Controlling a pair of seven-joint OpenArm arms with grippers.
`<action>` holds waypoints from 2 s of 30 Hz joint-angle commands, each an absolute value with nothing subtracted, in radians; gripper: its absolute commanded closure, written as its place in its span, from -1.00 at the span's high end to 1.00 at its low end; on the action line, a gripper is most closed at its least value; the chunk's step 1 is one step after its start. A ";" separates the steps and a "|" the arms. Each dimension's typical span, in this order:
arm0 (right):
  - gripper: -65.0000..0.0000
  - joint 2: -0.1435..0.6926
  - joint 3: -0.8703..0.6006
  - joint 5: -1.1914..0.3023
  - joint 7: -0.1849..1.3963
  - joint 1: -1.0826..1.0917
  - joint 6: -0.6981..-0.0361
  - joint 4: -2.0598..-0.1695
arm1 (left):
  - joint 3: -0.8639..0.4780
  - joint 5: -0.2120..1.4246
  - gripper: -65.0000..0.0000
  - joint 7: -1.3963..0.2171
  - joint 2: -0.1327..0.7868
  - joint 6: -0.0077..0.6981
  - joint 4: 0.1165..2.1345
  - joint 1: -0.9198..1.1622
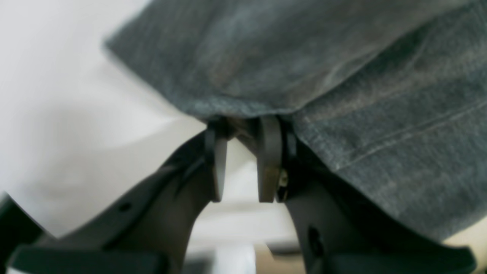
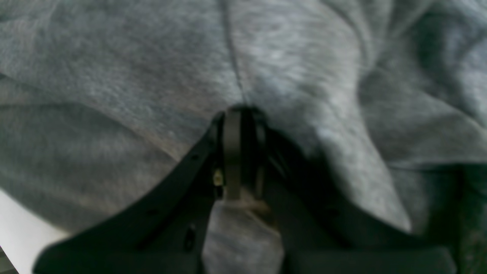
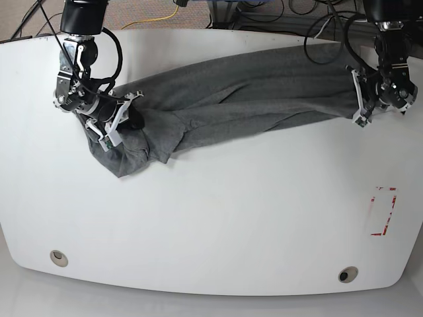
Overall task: Layout the t-shirt on the table in an organized manner, then fold the t-shirt properly
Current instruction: 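Lower the folded shirt with both grippers onto the table, then release the left gripper and move it along the folded edge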
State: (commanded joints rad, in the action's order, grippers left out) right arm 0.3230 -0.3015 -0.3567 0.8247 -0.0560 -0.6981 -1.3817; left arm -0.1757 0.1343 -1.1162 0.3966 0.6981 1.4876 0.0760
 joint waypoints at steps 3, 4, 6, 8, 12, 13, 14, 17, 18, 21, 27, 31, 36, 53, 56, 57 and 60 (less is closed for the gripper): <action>-0.87 0.323 -0.334 -0.357 0.825 -0.071 -0.698 -1.379 | -0.133 0.134 -0.64 -1.078 0.404 0.698 1.411 0.021; -0.87 0.320 -0.346 -0.357 0.825 -0.079 -0.698 -1.379 | -0.113 0.134 -0.64 -1.072 0.404 0.698 1.386 0.001; -0.87 0.320 -0.360 -0.357 0.825 -0.085 -0.698 -1.379 | -0.084 0.134 -0.64 -1.072 0.404 0.698 1.356 -0.028; -0.87 0.318 -0.364 -0.357 0.825 -0.093 -0.698 -1.379 | -0.045 0.136 -0.64 -1.070 0.404 0.698 1.330 -0.065; -0.87 0.317 -0.366 -0.360 0.823 -0.117 -0.698 -1.380 | -0.007 0.137 -0.64 -1.056 0.401 0.698 1.319 -0.113; -0.87 0.315 -0.366 -0.363 0.823 -0.117 -0.698 -1.380 | -0.004 0.137 -0.63 -1.050 0.400 0.698 1.320 -0.122; -0.87 0.314 -0.366 -0.364 0.823 -0.119 -0.698 -1.380 | -0.001 0.139 -0.63 -1.047 0.400 0.698 1.320 -0.128; -0.87 0.294 -0.366 -0.357 0.823 -0.120 -0.698 -1.383 | 0.022 0.143 -0.63 -1.047 0.400 0.698 1.330 -0.148; -0.87 0.294 -0.366 -0.357 0.823 -0.120 -0.698 -1.383 | 0.022 0.143 -0.63 -1.047 0.400 0.698 1.333 -0.150; -0.87 0.295 -0.366 -0.357 0.823 -0.119 -0.698 -1.383 | 0.022 0.143 -0.63 -1.056 0.400 0.698 1.406 -0.143; -0.87 0.294 -0.363 -0.357 0.823 -0.113 -0.698 -1.383 | -0.033 0.143 -0.28 -1.219 0.406 0.698 1.623 -0.140; -0.87 0.291 -0.360 -0.357 0.823 -0.113 -0.698 -1.383 | -0.117 0.143 0.18 -1.271 0.406 0.698 1.724 -0.139; -0.87 0.291 -0.358 -0.357 0.823 -0.099 -0.698 -1.383 | -0.147 0.142 0.26 -1.293 0.404 0.698 1.747 -0.150; -0.87 0.289 -0.358 -0.357 0.823 -0.093 -0.698 -1.383 | -0.223 0.139 0.26 -1.156 0.321 0.698 1.389 -0.289; -0.87 0.289 -0.358 -0.357 0.823 -0.093 -0.698 -1.383 | -0.225 0.137 0.26 -1.142 0.302 0.698 1.342 -0.325; -0.87 0.289 -0.358 -0.357 0.823 -0.093 -0.698 -1.383 | -0.225 0.137 0.26 -1.136 0.298 0.698 1.326 -0.335; -0.87 0.289 -0.358 -0.357 0.823 -0.093 -0.698 -1.383 | -0.225 0.137 0.26 -1.112 0.292 0.698 1.274 -0.354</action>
